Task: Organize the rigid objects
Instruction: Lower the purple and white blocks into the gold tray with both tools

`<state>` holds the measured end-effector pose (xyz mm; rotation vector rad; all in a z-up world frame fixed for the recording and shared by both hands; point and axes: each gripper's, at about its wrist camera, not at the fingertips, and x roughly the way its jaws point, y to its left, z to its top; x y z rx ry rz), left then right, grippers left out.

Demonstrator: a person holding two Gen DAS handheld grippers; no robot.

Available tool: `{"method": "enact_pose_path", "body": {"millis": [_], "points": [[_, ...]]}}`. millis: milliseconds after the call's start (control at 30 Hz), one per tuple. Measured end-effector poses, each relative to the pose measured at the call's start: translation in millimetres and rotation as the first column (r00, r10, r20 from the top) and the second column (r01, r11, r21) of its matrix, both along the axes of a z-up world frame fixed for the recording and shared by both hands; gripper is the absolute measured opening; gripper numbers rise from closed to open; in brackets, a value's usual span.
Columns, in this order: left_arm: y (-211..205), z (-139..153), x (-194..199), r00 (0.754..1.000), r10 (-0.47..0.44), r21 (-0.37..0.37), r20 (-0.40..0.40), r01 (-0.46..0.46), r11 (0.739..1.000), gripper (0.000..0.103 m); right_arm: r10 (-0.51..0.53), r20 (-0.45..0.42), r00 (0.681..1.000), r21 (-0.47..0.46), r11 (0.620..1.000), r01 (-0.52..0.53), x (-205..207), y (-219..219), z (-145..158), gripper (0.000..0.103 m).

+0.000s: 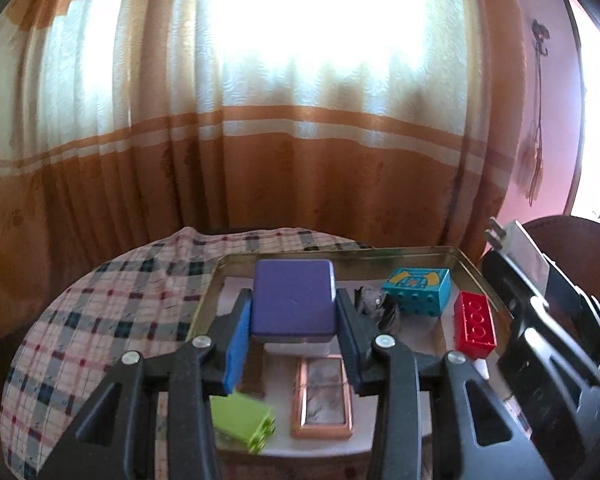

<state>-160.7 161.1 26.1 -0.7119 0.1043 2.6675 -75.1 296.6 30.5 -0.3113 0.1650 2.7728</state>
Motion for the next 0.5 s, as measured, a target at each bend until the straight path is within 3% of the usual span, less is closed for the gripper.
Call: {"method": "enact_pose_path", "body": {"millis": [267,500], "points": [[19.3,-17.5,-6.0,1.0,-0.006,-0.021,-0.03,0.005,1.0,0.039,-0.02,0.035,0.999,-0.04,0.999,0.022,-12.9,9.8,-3.5,0.062],[17.2,-27.3,-14.3,1.0,-0.021,-0.008,0.003,0.021,1.0,0.039,-0.061,0.04,0.997,-0.07,0.995,0.064,-10.0,17.1,-5.0,0.062]]}}
